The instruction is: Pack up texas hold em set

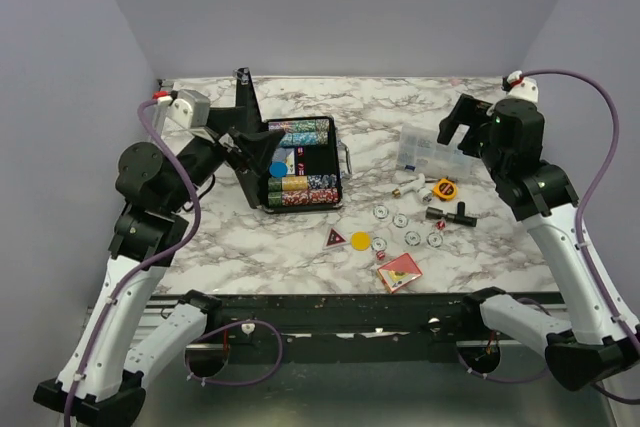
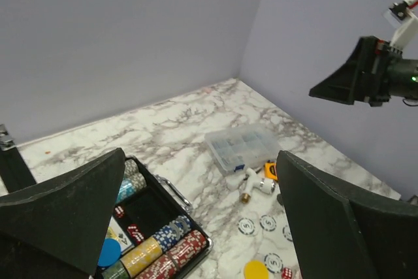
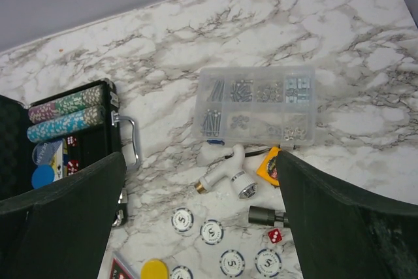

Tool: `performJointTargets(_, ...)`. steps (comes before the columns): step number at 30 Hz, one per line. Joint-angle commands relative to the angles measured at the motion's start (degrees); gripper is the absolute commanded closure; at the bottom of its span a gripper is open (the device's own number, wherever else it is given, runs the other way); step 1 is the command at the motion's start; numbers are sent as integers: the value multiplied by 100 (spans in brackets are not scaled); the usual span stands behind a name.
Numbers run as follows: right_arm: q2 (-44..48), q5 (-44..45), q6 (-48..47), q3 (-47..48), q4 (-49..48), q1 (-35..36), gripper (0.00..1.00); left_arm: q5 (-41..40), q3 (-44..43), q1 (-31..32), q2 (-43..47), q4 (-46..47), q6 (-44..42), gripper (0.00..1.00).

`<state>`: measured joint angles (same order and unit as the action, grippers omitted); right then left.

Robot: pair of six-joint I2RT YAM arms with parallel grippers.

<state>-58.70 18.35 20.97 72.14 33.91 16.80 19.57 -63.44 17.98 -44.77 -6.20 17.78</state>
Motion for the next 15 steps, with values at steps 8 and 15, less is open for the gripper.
performJointTargets(8,-654,-1056,263,-348,362,-19,0,-122,-211,1555,-820,-680,-583,2)
performJointTargets(15,-1177,-1713,653,-847,502,-15,0,-333,-322,2143,-1317,-953,-717,1)
